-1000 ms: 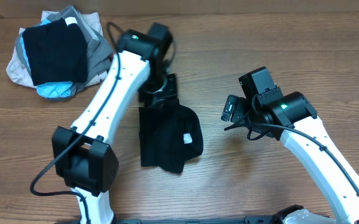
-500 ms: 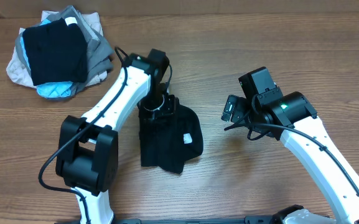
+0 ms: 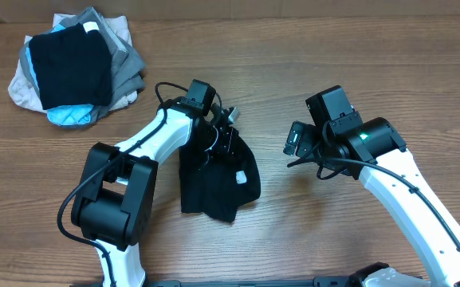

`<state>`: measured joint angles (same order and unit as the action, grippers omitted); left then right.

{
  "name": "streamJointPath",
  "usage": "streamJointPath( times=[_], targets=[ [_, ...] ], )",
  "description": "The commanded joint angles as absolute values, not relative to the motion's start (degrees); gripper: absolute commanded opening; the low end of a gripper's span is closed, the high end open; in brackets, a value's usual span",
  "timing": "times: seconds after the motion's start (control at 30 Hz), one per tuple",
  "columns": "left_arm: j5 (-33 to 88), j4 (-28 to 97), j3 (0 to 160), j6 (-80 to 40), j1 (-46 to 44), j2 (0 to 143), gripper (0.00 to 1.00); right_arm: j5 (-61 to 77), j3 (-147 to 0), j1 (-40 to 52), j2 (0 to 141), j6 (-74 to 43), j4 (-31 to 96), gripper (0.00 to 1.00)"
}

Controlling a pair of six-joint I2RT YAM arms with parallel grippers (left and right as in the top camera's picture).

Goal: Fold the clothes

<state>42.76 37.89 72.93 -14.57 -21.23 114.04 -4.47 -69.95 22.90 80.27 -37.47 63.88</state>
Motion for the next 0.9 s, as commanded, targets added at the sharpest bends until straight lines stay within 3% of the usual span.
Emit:
streamJointPath(
  times=[0.0,0.3,0.53,0.63,0.87],
  targets=[
    [54.83,37.71,75.07,-10.24,-20.78,114.02,0.04,-4.91,-70.46,22.74,80.49,-37.74,63.57,1.00],
    [55.53,60.42,92.31,-0.05,-20.56,109.73,0.04,-4.91,-70.46,22.74,80.49,-37.74,63.59,1.00],
    [36.58,75.07,95.39,-0.36,-18.44,106.32,0.05,-4.89,-70.46,22.74,80.49,-37.74,63.77,1.00],
    [37.15,74.52,92.95,-0.21,-16.23,106.61,0.05,-4.86,-70.46,22.74,80.49,-37.74,63.77,1.00],
    [48.69,59.92,80.16,1.58,-11.07,107.31,0.08,-4.86,-70.46,22.74,80.49,-37.74,63.79,1.00]
  ],
)
